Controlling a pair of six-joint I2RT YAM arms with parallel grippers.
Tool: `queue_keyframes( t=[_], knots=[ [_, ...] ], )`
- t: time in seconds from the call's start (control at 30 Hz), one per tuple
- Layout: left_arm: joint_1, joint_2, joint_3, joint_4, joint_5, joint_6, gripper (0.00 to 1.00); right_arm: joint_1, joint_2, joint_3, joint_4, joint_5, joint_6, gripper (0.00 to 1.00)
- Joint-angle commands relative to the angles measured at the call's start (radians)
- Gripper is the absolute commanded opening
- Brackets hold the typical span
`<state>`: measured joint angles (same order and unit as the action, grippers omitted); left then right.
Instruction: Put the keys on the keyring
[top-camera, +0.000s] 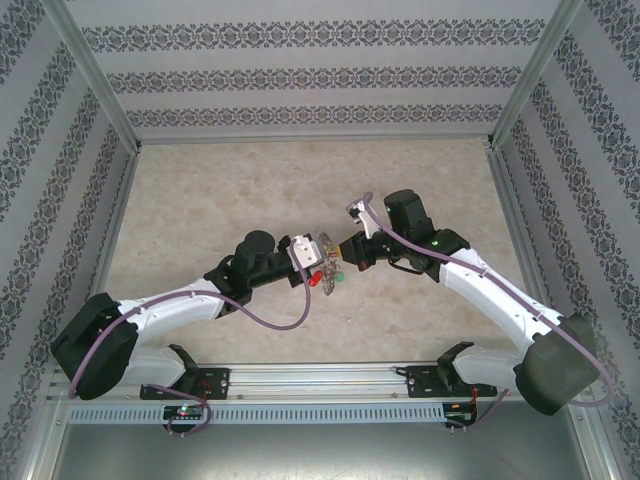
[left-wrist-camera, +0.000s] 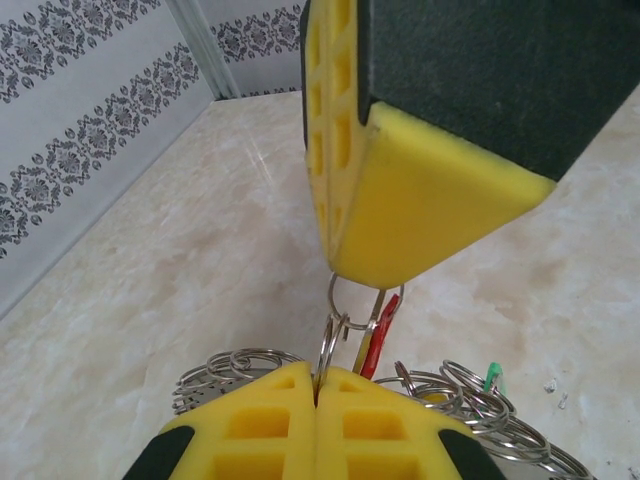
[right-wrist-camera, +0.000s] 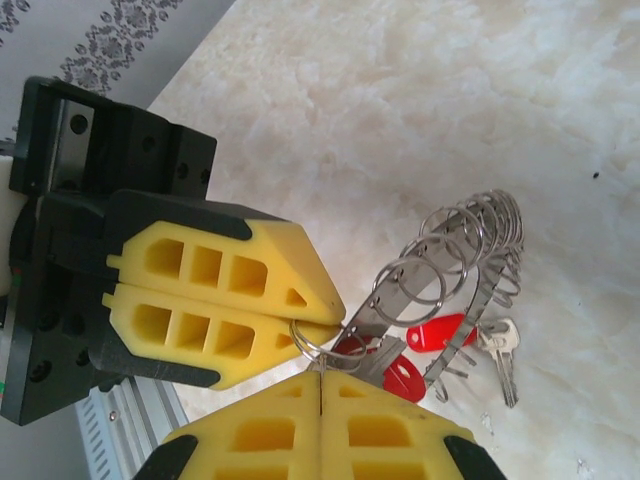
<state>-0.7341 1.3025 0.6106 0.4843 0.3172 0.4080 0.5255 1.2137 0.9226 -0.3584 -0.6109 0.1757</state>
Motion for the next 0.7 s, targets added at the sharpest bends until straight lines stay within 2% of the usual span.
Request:
queue_keyframes(
  t=[0.0,0.13,0.33,0.5,0.67],
  knots=[
    [-0.003,0.001,-0.007,0.044,-0.079,0.011,0.0,-0.007,-0.004,0.016,-0.039,-0.035,-0.004,0.0],
    [-0.012,0.006,-0.014,0.06,-0.106,0.019,0.0,0.002,-0.023,0.02,-0.001,-0.046,-0.002,0.0],
    [-0.017,0.007,-0.011,0.065,-0.101,0.015,0.0,-0.008,-0.013,0.016,-0.046,0.078,-0.012,0.0],
    [-0.021,0.019,-0.003,0.057,-0.089,0.015,0.0,-0.001,-0.003,0.021,0.016,-0.013,0.057,0.0],
    [-0.022,0.037,0.009,0.062,-0.066,-0.006,0.0,0.036,0.023,0.048,0.092,-0.043,0.131,0.0]
  ],
)
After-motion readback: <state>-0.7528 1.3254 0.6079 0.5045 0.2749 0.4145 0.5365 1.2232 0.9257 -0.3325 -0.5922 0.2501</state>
